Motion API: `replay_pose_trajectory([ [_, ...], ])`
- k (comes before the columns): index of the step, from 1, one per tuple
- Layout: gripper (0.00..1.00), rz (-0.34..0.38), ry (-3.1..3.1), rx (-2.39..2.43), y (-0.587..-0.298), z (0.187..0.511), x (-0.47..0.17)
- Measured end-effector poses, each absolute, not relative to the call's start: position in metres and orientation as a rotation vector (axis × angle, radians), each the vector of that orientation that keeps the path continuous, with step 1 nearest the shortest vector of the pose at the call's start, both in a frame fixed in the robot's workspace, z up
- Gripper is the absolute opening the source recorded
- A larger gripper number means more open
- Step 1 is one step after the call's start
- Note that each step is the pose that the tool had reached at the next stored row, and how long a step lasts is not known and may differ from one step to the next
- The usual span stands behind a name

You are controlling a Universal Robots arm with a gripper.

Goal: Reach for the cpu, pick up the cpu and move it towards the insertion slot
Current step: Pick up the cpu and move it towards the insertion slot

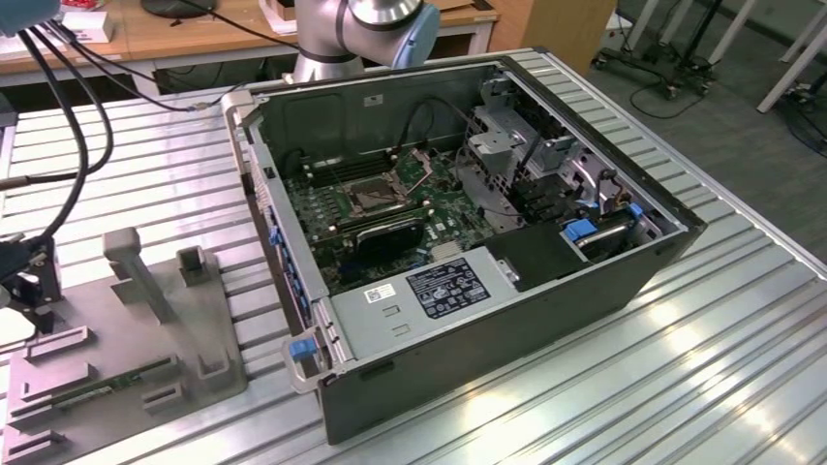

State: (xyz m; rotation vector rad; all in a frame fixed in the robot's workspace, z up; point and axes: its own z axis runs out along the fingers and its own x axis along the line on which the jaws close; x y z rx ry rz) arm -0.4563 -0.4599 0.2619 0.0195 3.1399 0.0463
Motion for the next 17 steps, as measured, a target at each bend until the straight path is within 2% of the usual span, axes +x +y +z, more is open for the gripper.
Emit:
replay_pose_trajectory([
  [17,0.55,0.047,3.14,0.019,-0.4599,0.2696,-0.4563],
])
